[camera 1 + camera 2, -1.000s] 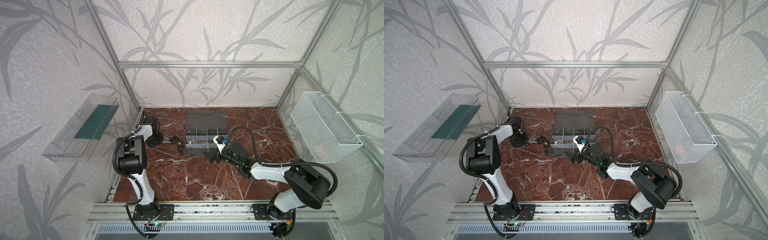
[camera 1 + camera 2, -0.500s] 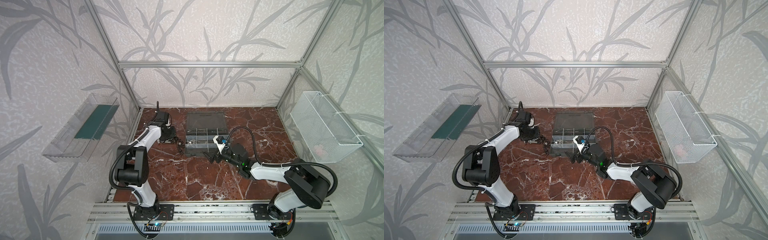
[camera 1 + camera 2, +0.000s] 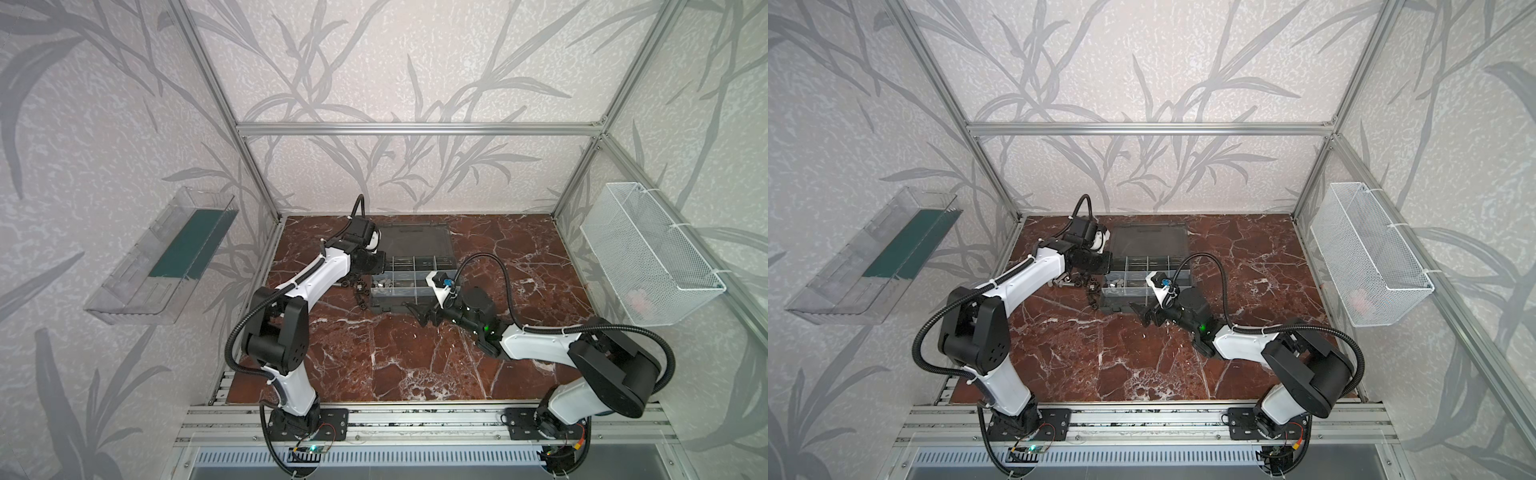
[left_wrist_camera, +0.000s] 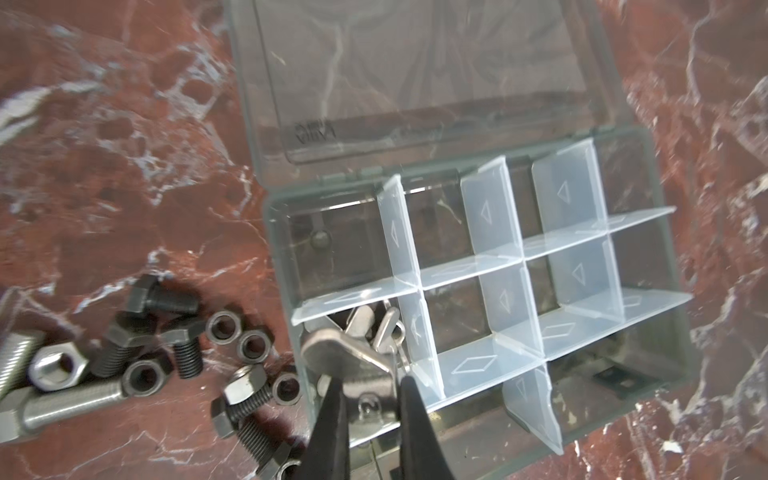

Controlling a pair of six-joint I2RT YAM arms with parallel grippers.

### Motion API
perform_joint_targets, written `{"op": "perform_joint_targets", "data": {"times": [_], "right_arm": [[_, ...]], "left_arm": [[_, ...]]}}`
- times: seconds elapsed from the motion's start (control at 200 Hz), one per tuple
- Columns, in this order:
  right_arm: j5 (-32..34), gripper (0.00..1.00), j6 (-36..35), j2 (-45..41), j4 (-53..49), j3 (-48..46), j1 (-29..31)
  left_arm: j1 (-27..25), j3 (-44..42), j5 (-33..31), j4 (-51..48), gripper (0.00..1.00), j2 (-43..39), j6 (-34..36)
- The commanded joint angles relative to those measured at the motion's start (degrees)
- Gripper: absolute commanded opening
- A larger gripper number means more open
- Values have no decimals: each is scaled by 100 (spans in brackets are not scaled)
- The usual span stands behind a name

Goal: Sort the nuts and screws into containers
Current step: 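Carry the wing nut with the left gripper into the same compartment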

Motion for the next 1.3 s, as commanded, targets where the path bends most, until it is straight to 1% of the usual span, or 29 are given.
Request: {"op": "perform_joint_targets", "data": {"times": [0.0,0.065,0.39,0.82,1.095,1.195,1.295], "right_arm": [[47,99,-46,-6,-26,137,47],[47,99,-53,-1,-21,139,47],[29,99,-20,-19,-14,131,47],[29,99,-25,-28,-22,137,47],[27,99,-21,-32,-25,138,48],[29,99,-22,-36,-24,135,47],[21,99,-26,-36,-28,138,47]], "left_arm": [[7,101,-328,-255,13,117,311],[7,167,-440,-360,13,194,343],[-155,461,-544,-823,14,633,511],[-315,565,-721,-985,17,841,638],[-357,586,-802,-1027,23,896,667],[-371,600,-816,-1029,27,882,663],[-378,586,-880,-1023,29,836,665]]}}
